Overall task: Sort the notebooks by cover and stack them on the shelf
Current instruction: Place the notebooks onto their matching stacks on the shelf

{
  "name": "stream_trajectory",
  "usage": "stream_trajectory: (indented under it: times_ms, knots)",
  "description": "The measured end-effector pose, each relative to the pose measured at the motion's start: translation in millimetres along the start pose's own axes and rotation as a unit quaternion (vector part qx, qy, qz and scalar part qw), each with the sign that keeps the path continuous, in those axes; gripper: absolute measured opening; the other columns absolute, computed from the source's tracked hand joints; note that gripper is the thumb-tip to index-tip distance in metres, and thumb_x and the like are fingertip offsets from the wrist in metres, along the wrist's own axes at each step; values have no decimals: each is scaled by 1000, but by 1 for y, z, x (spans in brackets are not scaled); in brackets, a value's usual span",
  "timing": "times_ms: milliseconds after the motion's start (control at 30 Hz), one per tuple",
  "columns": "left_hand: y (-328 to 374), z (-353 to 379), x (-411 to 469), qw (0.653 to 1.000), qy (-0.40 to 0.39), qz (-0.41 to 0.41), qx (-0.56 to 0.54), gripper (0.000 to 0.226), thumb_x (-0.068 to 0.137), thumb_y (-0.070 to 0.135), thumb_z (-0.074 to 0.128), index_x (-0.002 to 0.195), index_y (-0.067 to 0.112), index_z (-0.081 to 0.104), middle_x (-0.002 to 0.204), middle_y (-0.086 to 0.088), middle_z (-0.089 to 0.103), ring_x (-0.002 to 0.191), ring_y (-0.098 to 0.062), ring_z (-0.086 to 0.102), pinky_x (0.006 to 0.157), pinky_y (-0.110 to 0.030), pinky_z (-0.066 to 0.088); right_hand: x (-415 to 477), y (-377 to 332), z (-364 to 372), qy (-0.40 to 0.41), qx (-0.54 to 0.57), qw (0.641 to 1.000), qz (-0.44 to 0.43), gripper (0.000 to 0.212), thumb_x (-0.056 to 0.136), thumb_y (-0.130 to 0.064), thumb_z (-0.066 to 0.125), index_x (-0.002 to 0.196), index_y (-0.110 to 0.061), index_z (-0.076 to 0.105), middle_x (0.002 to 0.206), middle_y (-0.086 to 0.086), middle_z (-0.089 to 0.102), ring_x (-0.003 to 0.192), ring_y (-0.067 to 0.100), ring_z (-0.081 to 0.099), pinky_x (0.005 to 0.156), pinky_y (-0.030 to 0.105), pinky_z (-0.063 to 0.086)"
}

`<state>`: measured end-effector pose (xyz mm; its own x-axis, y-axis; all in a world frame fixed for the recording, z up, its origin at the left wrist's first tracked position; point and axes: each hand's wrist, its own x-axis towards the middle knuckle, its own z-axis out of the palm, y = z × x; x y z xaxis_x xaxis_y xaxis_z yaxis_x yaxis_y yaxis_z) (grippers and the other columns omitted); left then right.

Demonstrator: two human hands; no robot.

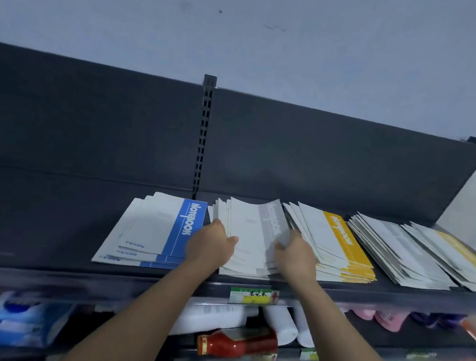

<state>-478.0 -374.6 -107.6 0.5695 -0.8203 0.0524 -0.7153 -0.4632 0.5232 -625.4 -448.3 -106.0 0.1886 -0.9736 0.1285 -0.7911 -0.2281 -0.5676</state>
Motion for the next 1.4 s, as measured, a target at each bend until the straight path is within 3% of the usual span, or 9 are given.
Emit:
stream_trajectory:
  times_ms: [100, 200, 333, 433, 700, 800, 933, 1100, 1400]
  knots:
    - [4, 0, -4, 999, 11, -21, 43, 40, 95, 44, 46, 115, 10, 53, 113, -5, 59, 91, -21, 52, 70, -30, 39, 0, 0, 0, 1, -64, 997, -34, 34, 95, -23, 48, 121, -2, 50, 121, 16, 56, 110, 34, 57, 84, 35, 46]
    - [6, -1, -5, 996, 6, -33, 80, 44, 95, 47, 45, 116, 10, 56, 122, -6, 51, 101, -24, 55, 71, -32, 38, 0, 0, 4, 17, -131, 989, -67, 37, 95, -17, 46, 129, -2, 45, 129, 15, 47, 120, 31, 48, 91, 35, 45]
    - [9, -1, -7, 994, -2, -38, 103, 47, 97, 47, 42, 120, 9, 57, 130, -6, 47, 107, -26, 56, 73, -33, 39, -1, -3, 3, -10, -242, 963, -122, 34, 91, -5, 42, 121, -6, 56, 129, 12, 51, 122, 28, 42, 97, 31, 38]
    - [8, -6, -10, 993, 1, -27, 119, 49, 98, 50, 39, 116, 9, 58, 130, -7, 48, 106, -25, 56, 74, -33, 40, 0, -9, -1, -22, -273, 950, -151, 34, 88, -7, 43, 119, -9, 58, 127, 12, 54, 120, 28, 45, 96, 32, 39]
    - [-31, -60, -21, 977, 92, -14, 189, 36, 96, 39, 47, 116, 11, 56, 119, -6, 51, 114, -23, 48, 78, -33, 41, -4, -57, 12, -58, -146, 951, -266, 39, 95, -28, 49, 132, -14, 52, 130, 8, 53, 125, 27, 41, 99, 34, 40]
    - [-59, -85, -34, 967, 109, -20, 228, 35, 96, 37, 49, 118, 10, 55, 121, -6, 51, 115, -25, 47, 85, -35, 44, -15, -89, 25, -64, -118, 940, -314, 35, 93, -28, 52, 125, -14, 55, 125, 7, 54, 123, 26, 43, 95, 34, 40]
    - [-99, -119, -52, 950, 127, -52, 279, 36, 95, 36, 50, 121, 11, 54, 123, -8, 53, 116, -27, 48, 91, -37, 41, -35, -140, 45, -77, -126, 914, -378, 37, 92, -20, 48, 128, -13, 52, 128, 8, 52, 120, 26, 43, 93, 34, 40]
    - [-154, -160, -71, 936, 151, -101, 300, 37, 94, 37, 51, 121, 11, 53, 125, -8, 53, 120, -27, 47, 93, -38, 40, -65, -203, 72, -88, -128, 881, -447, 39, 93, -26, 49, 130, -15, 51, 132, 7, 50, 122, 26, 42, 98, 36, 38]
    - [-273, -238, -92, 918, 171, -161, 320, 38, 94, 38, 52, 118, 10, 54, 122, -10, 55, 117, -28, 50, 90, -38, 43, -124, -318, 139, -129, -114, 848, -502, 45, 94, -33, 51, 136, -16, 47, 136, 8, 47, 127, 27, 39, 103, 36, 36]
